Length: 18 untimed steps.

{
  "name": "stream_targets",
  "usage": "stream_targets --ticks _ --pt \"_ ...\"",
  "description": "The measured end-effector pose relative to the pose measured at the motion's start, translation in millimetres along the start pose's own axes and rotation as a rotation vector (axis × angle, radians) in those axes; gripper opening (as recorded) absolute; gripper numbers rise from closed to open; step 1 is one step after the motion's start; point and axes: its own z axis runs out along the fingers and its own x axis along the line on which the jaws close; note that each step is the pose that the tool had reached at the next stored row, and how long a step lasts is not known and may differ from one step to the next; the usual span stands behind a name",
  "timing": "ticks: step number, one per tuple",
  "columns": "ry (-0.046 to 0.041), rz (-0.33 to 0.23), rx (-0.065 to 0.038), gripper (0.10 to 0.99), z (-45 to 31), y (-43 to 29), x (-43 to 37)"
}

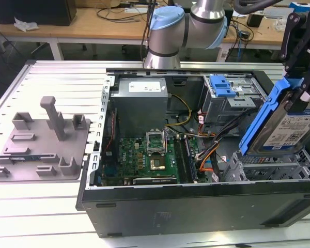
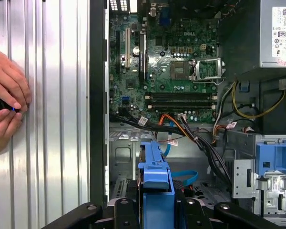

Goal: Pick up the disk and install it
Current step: 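Insert the disk into the insertion slot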

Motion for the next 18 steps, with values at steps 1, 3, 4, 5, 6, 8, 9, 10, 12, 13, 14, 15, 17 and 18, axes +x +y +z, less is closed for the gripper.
stream_targets --ticks 1,3,4,5,6,8,9,10,12,13,14,15,17,18 --pt "0.0000 0.000 0.000 0.365 0.3 0.0 0.0" --pt "-0.0002 0.000 0.000 0.365 1.0 0.0 0.1" --pt "-0.0002 0.000 0.000 0.365 1.2 0.0 0.2" --pt "-0.0001 0.000 0.000 0.365 1.5 0.0 0.4" --pt "-0.0002 0.000 0.000 0.365 1.8 0.0 0.5" --pt "-0.0003 0.000 0.000 0.365 2.9 0.0 1.2" --pt "-0.0002 0.000 0.000 0.365 3.1 0.0 1.3" --pt "-0.0002 0.000 0.000 0.365 3.4 -0.1 1.5" --pt "-0.0002 0.000 0.000 0.365 4.3 -0.2 1.7" --pt "-0.0001 0.000 0.000 0.365 4.5 -0.4 1.8" --pt "-0.0002 0.000 0.000 0.365 4.9 -0.6 1.9" --pt "-0.0002 0.000 0.000 0.365 5.1 -0.7 1.9" --pt "-0.0002 0.000 0.000 0.365 5.8 -1.1 2.1" --pt "-0.0003 0.000 0.000 0.365 6.0 -1.1 2.1"
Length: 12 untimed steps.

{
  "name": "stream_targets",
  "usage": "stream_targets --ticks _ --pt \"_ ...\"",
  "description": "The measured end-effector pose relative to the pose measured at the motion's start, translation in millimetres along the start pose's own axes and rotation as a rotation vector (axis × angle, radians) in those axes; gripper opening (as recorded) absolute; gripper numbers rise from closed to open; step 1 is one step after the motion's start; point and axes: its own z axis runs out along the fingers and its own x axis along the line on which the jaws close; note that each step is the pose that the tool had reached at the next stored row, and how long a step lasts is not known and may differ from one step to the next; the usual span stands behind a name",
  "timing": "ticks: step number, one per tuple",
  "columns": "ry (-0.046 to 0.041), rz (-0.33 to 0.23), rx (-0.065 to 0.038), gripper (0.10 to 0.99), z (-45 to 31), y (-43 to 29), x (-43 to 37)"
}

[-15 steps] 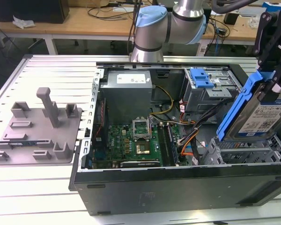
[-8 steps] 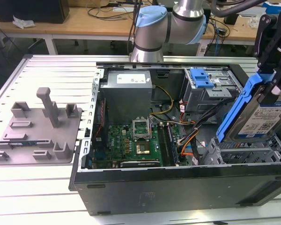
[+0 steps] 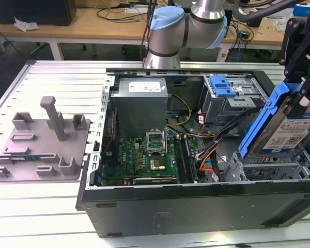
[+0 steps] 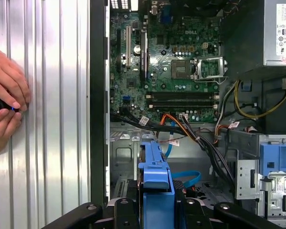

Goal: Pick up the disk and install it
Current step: 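Insert the disk into the insertion slot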

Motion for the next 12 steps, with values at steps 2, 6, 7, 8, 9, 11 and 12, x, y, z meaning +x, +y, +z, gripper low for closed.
stream_targets --ticks 2,6,7,8,9,11,12 --pt "0.0001 0.000 0.000 0.365 0.5 -0.2 0.2" --pt "0.0000 0.000 0.000 0.365 2.0 -0.4 0.7" --pt "-0.0001 0.000 0.000 0.365 2.4 -0.4 0.8" --pt "0.0001 0.000 0.000 0.365 2.8 -0.5 0.8" --pt "0.0001 0.000 0.000 0.365 3.2 -0.6 0.8" --pt "0.0001 0.000 0.000 0.365 4.4 -0.7 0.9" --pt "0.0001 0.000 0.000 0.365 5.1 -0.9 1.0"
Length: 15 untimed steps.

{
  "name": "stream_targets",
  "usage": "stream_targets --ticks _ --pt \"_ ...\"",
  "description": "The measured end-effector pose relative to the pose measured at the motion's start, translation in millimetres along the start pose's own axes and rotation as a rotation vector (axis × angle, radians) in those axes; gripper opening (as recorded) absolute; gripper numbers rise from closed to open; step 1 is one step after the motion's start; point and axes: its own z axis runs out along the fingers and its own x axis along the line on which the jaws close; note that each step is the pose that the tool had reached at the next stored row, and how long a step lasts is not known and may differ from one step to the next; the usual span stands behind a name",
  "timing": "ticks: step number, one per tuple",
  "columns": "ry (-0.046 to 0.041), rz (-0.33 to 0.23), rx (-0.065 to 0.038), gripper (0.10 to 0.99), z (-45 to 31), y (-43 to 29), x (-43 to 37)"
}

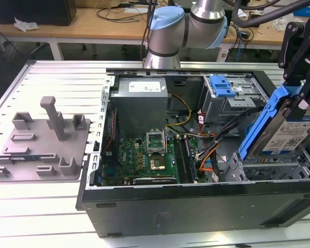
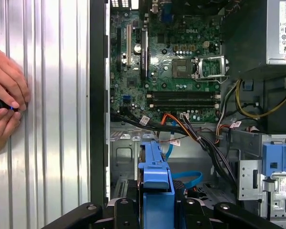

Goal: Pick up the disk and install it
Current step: 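Insert the disk into the insertion slot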

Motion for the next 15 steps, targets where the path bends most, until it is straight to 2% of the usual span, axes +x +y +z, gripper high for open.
stream_targets --ticks 15 --pt "-0.0001 0.000 0.000 0.365 15.1 -0.7 0.7"
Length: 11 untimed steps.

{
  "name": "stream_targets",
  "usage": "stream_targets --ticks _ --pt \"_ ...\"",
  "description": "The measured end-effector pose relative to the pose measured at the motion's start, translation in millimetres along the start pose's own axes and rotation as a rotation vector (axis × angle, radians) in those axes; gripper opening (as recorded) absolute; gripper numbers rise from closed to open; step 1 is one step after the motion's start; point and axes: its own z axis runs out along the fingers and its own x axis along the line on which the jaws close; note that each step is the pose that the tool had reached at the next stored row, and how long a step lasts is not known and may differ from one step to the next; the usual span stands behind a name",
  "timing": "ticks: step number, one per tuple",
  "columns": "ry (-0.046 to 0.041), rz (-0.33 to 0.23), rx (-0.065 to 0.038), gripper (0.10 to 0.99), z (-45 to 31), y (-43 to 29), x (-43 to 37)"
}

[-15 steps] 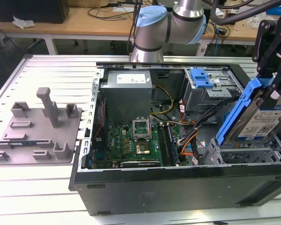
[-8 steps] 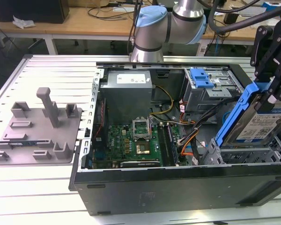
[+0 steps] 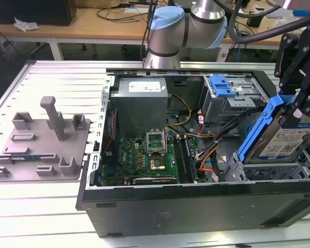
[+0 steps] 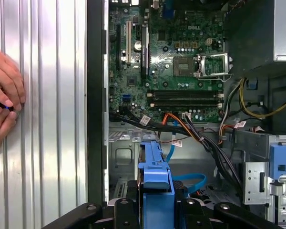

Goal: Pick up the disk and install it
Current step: 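Insert the disk into the insertion slot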

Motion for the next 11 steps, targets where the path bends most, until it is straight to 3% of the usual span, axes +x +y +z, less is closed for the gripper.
stream_targets --ticks 11 --pt "0.0000 0.000 0.000 0.365 11.3 0.1 2.0"
